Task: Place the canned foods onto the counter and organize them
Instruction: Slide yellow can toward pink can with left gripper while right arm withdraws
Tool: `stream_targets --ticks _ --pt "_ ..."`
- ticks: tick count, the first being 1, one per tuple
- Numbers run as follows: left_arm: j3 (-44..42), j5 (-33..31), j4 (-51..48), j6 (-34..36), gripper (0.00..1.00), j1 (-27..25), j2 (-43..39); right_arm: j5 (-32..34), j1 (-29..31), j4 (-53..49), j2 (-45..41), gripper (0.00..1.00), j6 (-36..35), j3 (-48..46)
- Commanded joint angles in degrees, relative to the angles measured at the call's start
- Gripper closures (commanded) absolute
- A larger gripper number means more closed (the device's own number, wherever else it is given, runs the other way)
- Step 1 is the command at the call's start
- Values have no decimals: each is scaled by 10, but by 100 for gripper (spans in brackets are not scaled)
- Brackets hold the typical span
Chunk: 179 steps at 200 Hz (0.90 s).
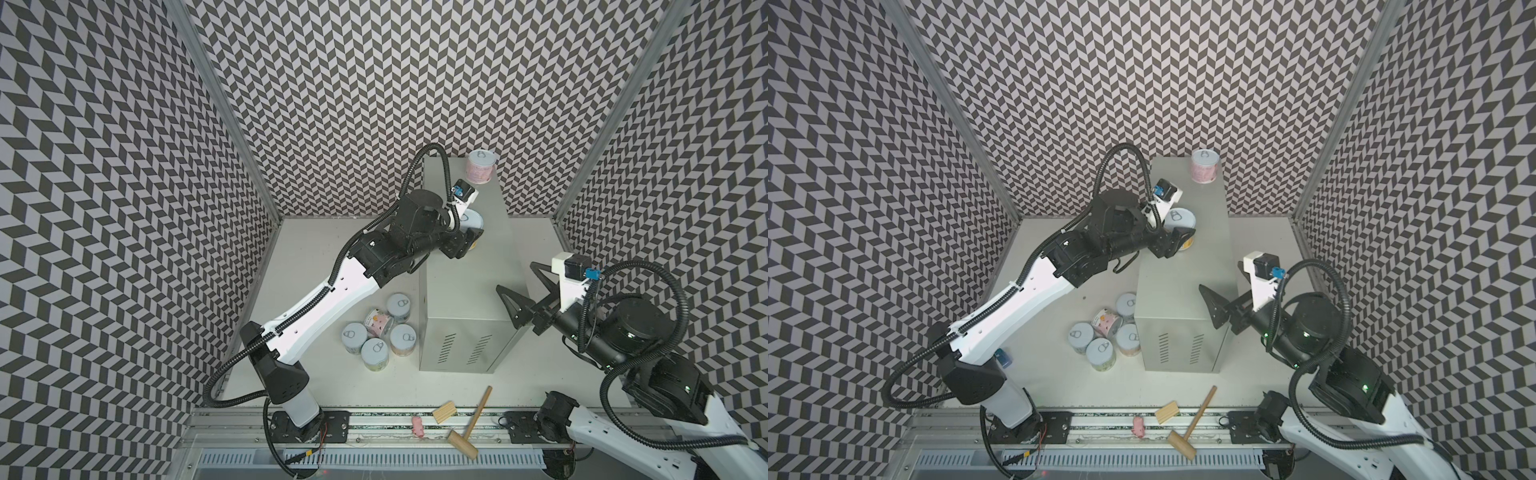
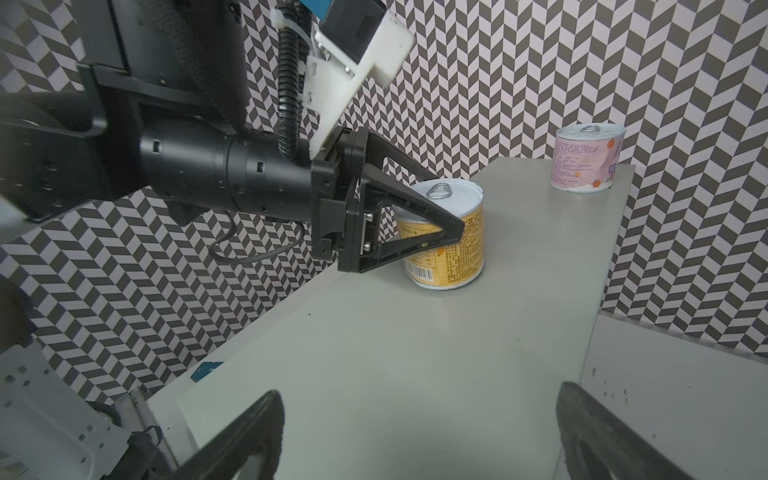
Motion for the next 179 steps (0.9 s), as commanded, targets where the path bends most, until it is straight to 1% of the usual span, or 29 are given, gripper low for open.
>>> stream_targets --ticks 1,52,93,139,179 --pt "61 11 62 26 30 24 10 -1 0 20 -7 1 -12 -2" --pt "151 7 54 63 30 80 92 3 -1 19 -4 1 -15 0" --pt "254 14 29 91 30 113 173 4 -1 14 -6 1 -10 2" --pt "269 51 58 95 29 144 206 9 -1 9 1 1 -5 4" --pt "273 81 74 96 28 154 228 14 -1 10 11 1 -3 7"
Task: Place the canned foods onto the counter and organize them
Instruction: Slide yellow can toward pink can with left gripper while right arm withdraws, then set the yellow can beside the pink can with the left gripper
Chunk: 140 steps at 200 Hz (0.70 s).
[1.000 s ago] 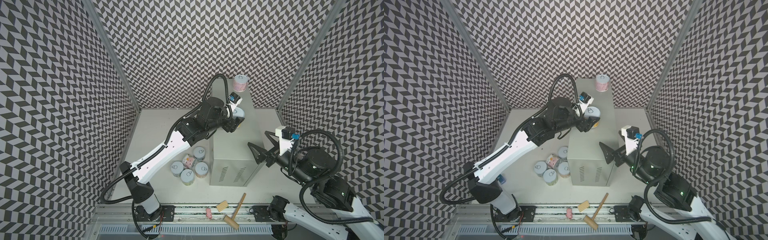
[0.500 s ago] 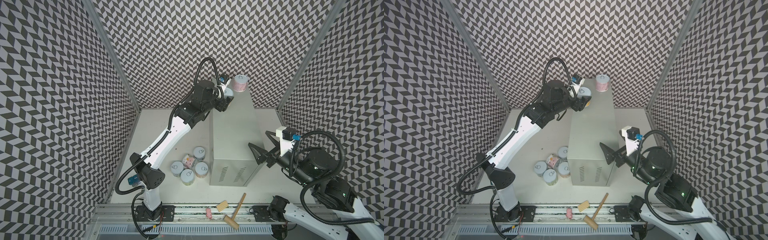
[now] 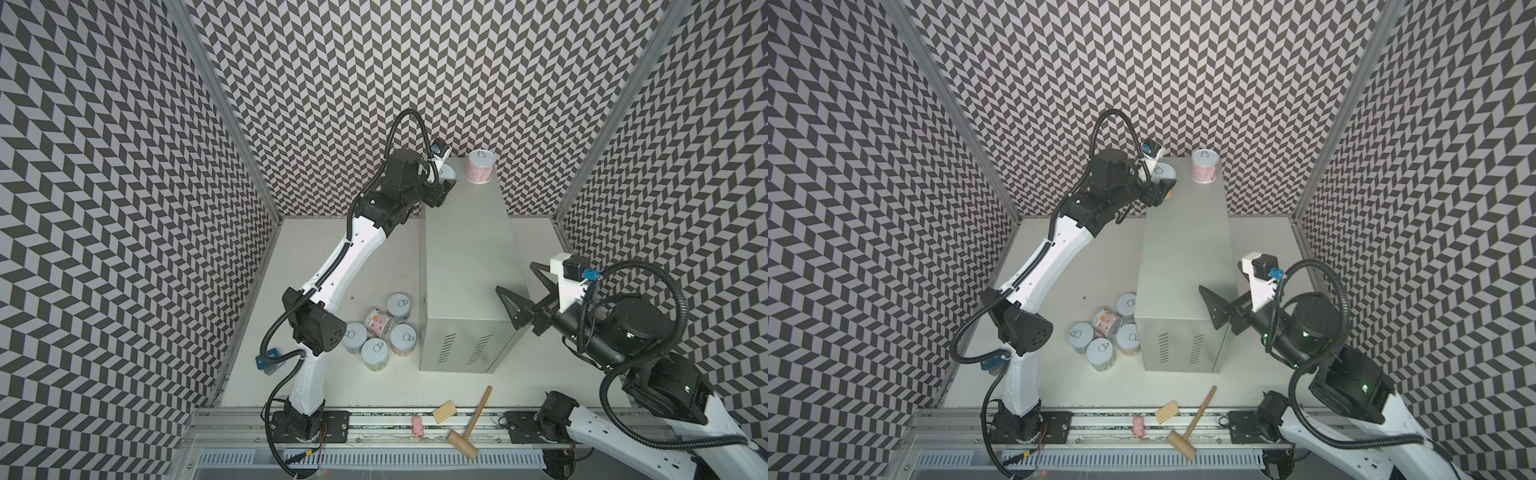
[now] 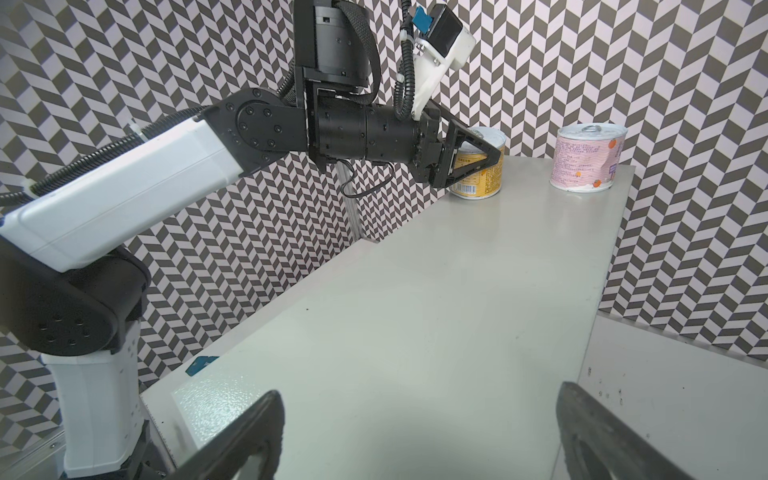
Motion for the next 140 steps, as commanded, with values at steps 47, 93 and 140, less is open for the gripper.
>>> stream_targets --ticks 47,93,140 --pt "32 43 73 12 27 8 37 14 -1 19 16 1 6 7" --pt "36 53 91 5 25 8 53 19 -1 17 13 1 7 7" --pt "35 69 100 2 20 8 57 19 -1 12 5 1 10 6"
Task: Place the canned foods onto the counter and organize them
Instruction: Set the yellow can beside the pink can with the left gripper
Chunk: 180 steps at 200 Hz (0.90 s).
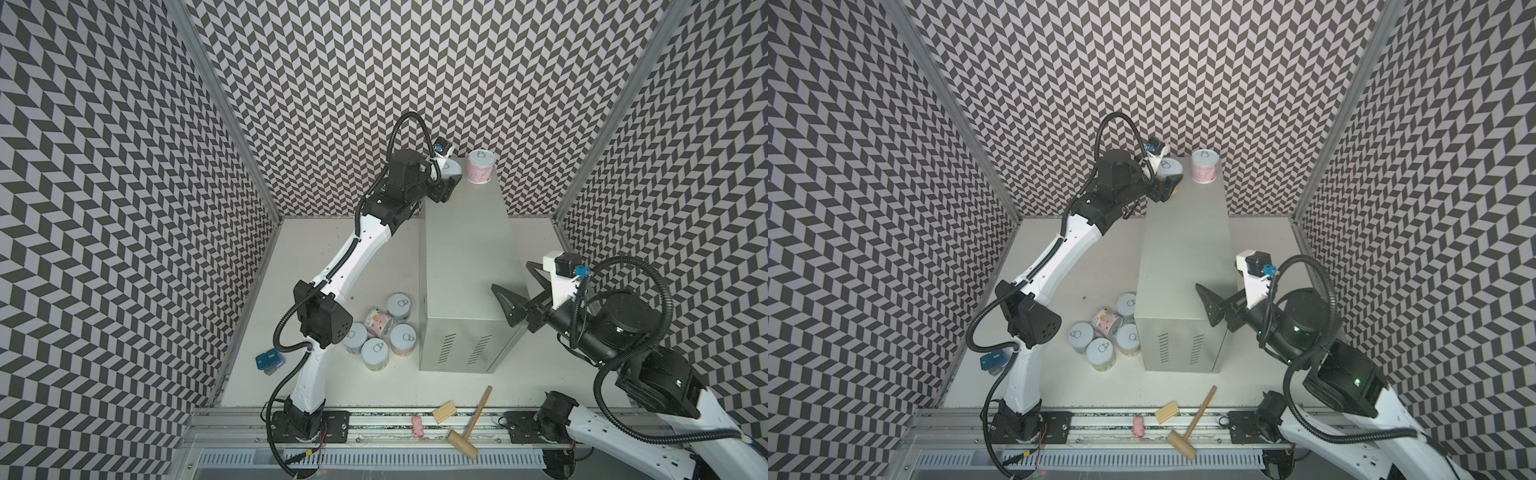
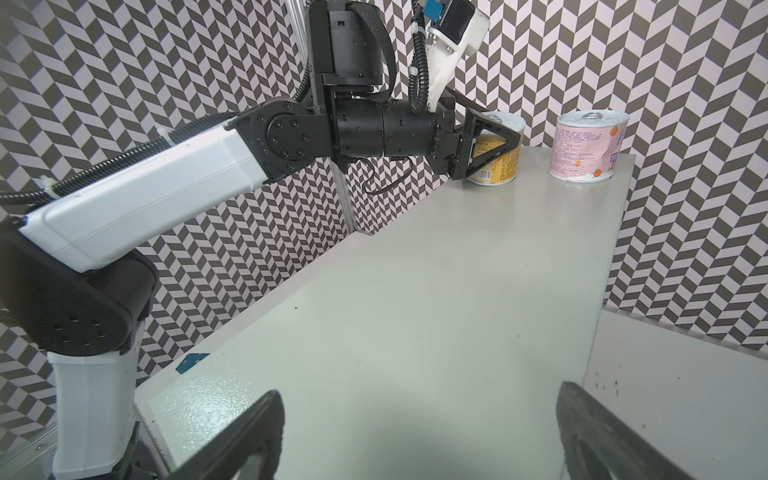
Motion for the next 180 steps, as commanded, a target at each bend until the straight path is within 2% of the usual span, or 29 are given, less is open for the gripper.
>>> stream_targets --ticks 1,30,64,143,180 --pt "19 19 14 3 20 1 8 8 -1 12 -10 1 5 6" --pt "17 23 14 3 13 1 0 8 -1 11 -13 1 7 8" --pt "1 23 17 5 0 2 -25 7 -1 11 -15 1 8 10" --pt "-155 45 24 28 0 11 -136 12 0 9 -16 1 11 27" --pt "-140 71 -4 42 1 13 -125 14 0 3 -8 1 16 38"
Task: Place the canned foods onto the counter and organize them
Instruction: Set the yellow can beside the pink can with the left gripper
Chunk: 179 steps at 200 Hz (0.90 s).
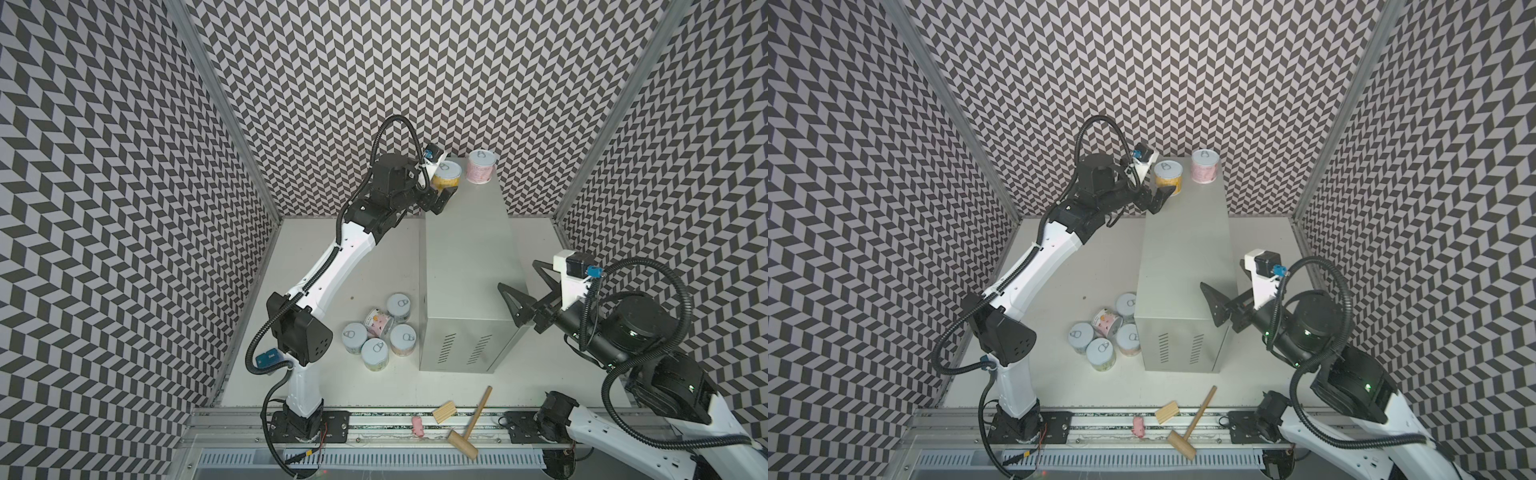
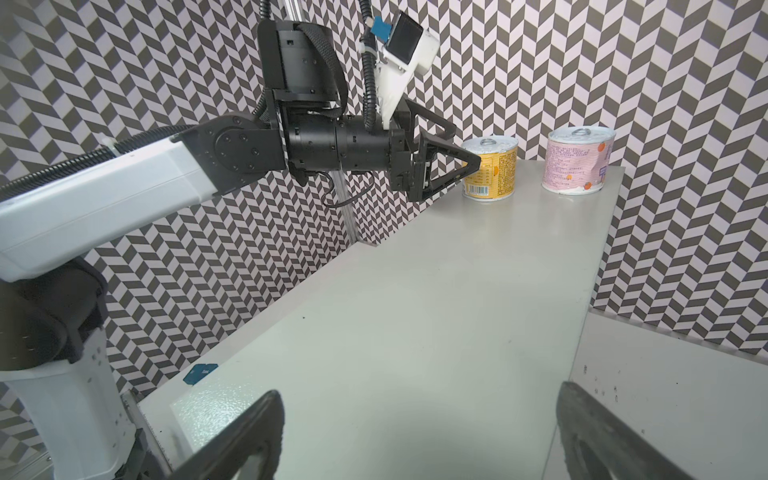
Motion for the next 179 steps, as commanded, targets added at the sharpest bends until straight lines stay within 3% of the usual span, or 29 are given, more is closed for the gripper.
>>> stream_targets --ticks 1,102,179 --pt "15 24 -15 20 1 3 6 12 -1 12 0 1 10 16" --pt "55 26 -7 5 21 23 62 20 -1 19 -4 1 16 2" --pt "88 16 15 -11 26 28 102 28 -2 17 0 1 14 0"
